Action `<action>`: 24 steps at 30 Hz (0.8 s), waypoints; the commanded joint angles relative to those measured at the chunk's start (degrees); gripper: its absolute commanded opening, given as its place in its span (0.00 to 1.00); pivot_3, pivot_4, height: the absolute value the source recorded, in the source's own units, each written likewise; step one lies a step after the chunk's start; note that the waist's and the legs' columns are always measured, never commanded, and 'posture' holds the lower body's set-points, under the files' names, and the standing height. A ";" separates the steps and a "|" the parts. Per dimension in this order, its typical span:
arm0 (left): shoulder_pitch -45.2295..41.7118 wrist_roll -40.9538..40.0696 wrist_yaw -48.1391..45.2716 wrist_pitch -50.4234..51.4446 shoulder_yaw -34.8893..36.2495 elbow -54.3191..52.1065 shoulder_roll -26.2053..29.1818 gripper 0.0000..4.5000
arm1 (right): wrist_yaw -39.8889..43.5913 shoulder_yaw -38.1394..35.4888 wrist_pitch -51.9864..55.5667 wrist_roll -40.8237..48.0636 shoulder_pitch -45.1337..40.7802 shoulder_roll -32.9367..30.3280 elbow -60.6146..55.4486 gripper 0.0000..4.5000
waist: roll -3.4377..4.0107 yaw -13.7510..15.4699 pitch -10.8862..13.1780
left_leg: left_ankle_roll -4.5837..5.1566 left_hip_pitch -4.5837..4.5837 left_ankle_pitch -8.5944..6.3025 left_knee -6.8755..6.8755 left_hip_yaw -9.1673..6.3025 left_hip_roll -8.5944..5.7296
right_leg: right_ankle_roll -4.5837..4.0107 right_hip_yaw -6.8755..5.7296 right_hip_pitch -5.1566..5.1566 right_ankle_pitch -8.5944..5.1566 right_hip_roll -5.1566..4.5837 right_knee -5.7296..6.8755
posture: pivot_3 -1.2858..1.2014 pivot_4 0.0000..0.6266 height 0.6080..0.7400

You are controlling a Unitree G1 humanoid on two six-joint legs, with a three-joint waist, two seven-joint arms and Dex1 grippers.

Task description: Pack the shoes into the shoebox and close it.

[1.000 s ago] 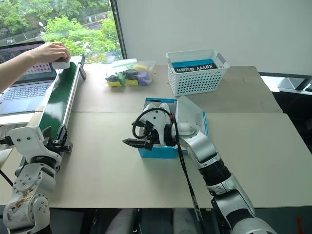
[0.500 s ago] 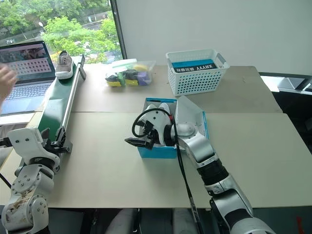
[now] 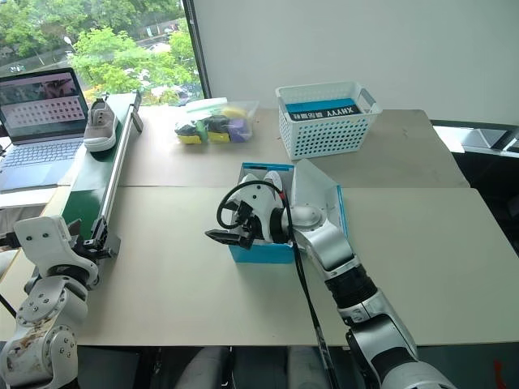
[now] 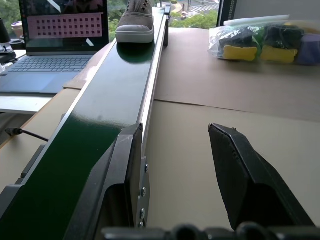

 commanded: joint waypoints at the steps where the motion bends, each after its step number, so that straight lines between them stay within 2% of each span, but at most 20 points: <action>1: -0.05 0.39 0.30 -0.36 1.84 -0.14 1.11 0.50 | -0.34 -1.02 -1.33 -0.16 -0.76 0.57 -1.15 0.96 | 0.00 0.01 0.00 | 0.00 0.00 0.00 0.00 0.00 0.00 | 0.00 0.00 0.00 0.00 0.00 0.00 | 0.52 0.24 0.96; 3: -0.10 0.27 0.37 -0.54 2.12 0.03 1.10 0.50 | -0.41 -1.02 -1.27 -0.12 -0.69 0.70 -1.24 0.96 | 0.00 0.00 0.00 | 0.00 0.01 0.00 0.00 0.00 0.00 | 0.00 0.00 0.00 0.00 0.00 0.00 | 0.52 0.24 0.96; 5: -0.09 0.22 0.57 -0.82 2.47 0.20 1.04 0.58 | -0.43 -0.97 -1.20 -0.11 -0.60 0.73 -1.35 1.00 | 0.00 0.01 0.00 | 0.00 0.01 0.00 0.00 0.00 0.00 | 0.00 0.00 0.00 0.00 0.00 0.00 | 0.52 0.24 0.96; 9: 0.46 0.17 0.40 -1.37 2.72 0.36 0.78 0.87 | -0.36 -0.94 -1.09 -0.08 -0.44 0.64 -1.55 1.00 | 0.00 0.01 0.00 | 0.00 0.00 0.00 0.00 0.00 0.00 | 0.00 0.00 0.00 0.00 0.00 0.00 | 0.52 0.24 0.96; 11: 0.76 0.13 0.32 -1.54 2.79 0.41 0.63 0.98 | -0.35 -0.90 -1.06 -0.12 -0.39 0.58 -1.62 1.00 | 0.00 -0.02 0.00 | 0.00 0.01 0.00 0.00 0.00 0.00 | 0.00 0.00 0.00 0.00 0.00 0.00 | 0.52 0.24 0.96; 20: 2.16 -0.43 -0.27 -2.31 4.56 1.69 0.76 0.98 | -0.43 -0.83 -0.90 -0.21 -0.31 0.45 -1.85 1.00 | 0.00 -0.05 0.00 | 0.00 0.01 0.00 0.00 0.00 0.00 | 0.00 0.00 0.00 0.00 0.00 0.00 | 0.52 0.24 0.96; 24: 3.67 -4.01 -2.67 -0.69 7.72 4.87 0.82 0.98 | -0.43 -0.92 -0.66 -0.05 -0.43 0.47 -1.95 1.00 | 0.00 -0.10 0.00 | 0.00 0.01 0.00 -0.02 0.00 0.00 | 0.00 0.01 -0.02 0.00 0.00 0.00 | 0.52 0.24 0.96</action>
